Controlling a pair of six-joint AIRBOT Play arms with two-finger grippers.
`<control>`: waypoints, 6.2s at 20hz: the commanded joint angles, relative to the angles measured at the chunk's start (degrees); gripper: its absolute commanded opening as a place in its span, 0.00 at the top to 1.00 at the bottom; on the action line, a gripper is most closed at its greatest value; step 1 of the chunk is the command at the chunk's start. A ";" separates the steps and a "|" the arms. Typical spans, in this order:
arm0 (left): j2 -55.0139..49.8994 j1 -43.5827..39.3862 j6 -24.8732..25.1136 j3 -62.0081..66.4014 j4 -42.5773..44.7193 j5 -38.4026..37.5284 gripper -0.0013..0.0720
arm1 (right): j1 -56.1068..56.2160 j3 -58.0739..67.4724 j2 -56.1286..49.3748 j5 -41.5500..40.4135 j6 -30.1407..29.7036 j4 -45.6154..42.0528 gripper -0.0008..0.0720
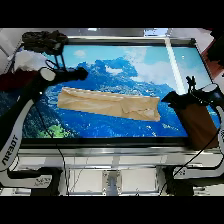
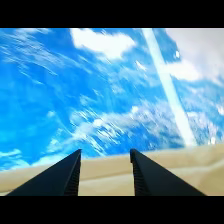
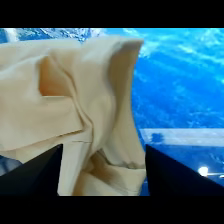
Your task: Fold the shirts.
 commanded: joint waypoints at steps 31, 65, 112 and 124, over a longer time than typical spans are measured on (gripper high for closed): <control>-20.70 -12.02 -5.62 4.55 13.42 -11.69 0.97 | 10.32 15.26 -6.62 19.26 -9.68 23.80 0.95; -11.06 3.41 -14.29 27.10 22.77 -34.12 0.97 | 58.47 37.68 -20.61 -23.98 20.13 9.42 0.35; -11.06 3.37 -14.80 27.10 22.69 -37.73 0.97 | 9.68 32.52 -9.84 17.57 13.49 0.59 0.96; -11.06 3.37 -15.17 27.10 20.96 -40.04 0.97 | -21.27 32.09 13.44 37.57 31.98 -28.83 0.96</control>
